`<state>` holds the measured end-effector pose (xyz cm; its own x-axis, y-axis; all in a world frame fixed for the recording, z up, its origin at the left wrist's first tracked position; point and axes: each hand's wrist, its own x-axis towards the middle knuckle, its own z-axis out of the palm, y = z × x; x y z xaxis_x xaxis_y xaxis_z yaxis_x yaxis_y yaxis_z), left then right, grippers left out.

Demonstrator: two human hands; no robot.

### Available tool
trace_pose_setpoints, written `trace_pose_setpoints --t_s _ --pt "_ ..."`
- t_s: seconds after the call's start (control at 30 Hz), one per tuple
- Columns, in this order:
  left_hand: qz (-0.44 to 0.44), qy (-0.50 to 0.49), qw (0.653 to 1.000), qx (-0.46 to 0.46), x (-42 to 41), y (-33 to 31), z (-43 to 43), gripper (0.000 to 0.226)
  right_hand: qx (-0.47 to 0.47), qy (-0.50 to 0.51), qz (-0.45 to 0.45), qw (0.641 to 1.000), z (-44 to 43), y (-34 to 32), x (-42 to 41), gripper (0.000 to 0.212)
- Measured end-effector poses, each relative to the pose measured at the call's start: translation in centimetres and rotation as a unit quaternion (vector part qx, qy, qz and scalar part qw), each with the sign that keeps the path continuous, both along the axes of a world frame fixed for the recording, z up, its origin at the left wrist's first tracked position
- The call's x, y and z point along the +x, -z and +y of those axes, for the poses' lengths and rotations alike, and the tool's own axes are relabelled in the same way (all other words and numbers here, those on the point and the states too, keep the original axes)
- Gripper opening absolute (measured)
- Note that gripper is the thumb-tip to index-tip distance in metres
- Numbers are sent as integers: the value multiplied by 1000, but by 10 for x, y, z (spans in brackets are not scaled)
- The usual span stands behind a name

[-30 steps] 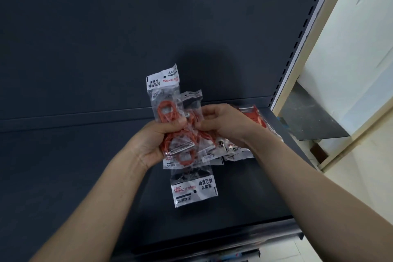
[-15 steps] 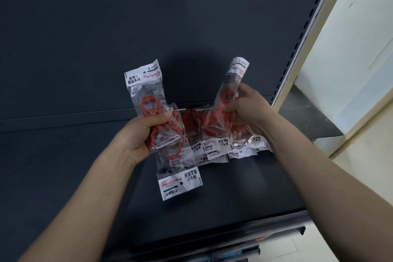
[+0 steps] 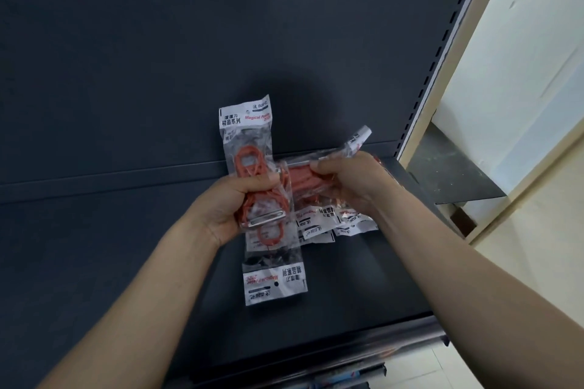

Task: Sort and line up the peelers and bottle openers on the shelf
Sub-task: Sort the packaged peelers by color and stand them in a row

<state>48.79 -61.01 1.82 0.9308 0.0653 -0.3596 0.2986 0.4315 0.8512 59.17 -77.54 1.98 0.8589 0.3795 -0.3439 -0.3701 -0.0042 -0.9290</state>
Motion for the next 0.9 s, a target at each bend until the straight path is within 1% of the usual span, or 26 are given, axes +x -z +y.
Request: trace_pose_setpoints --t_s 0.07,0.13,0.17,0.2,0.23,0.27,0.3,0.37,0.4,0.43,0.5,0.6,0.67,0.77,0.9 --pt "8 -1 999 34 1 -1 3 29 -28 9 -21 999 -5 -2 2 23" --pt "14 9 998 64 0 -4 8 29 -83 0 -94 992 -10 -6 4 44" --pt "17 19 996 81 0 -5 10 32 -131 -16 -150 980 -12 -9 4 57" --pt "21 30 994 100 1 -6 11 35 -185 -40 -215 958 -13 -13 4 67" --pt "24 40 992 116 1 -7 12 37 -242 -68 -283 926 -13 -17 4 69" --pt "27 49 990 127 2 -8 12 38 -287 -105 -332 892 -12 -22 4 64" --pt "29 58 989 132 3 -10 12 40 -312 -151 -346 872 -12 -26 3 55" --pt "27 73 989 126 4 -12 10 45 -330 -242 -315 857 -10 -30 -1 32" --pt "24 72 990 120 4 -12 9 45 -337 -268 -306 849 -9 -30 -3 21" --pt "20 64 992 111 4 -12 7 44 -341 -279 -300 846 -9 -28 -4 11" --pt "13 28 996 84 4 -10 8 39 -336 -267 -272 862 -12 -24 -2 3" --pt "8 -29 997 67 1 -7 18 38 -335 -164 -231 899 -17 -17 9 9" --pt "9 -57 996 62 -3 -6 28 35 -347 -110 -210 907 -16 -12 16 17" --pt "18 -87 995 48 -10 -1 38 29 -387 -77 -222 892 -5 -4 21 18" --pt "30 -93 994 44 -18 7 46 31 -419 -61 -247 872 14 12 26 33"
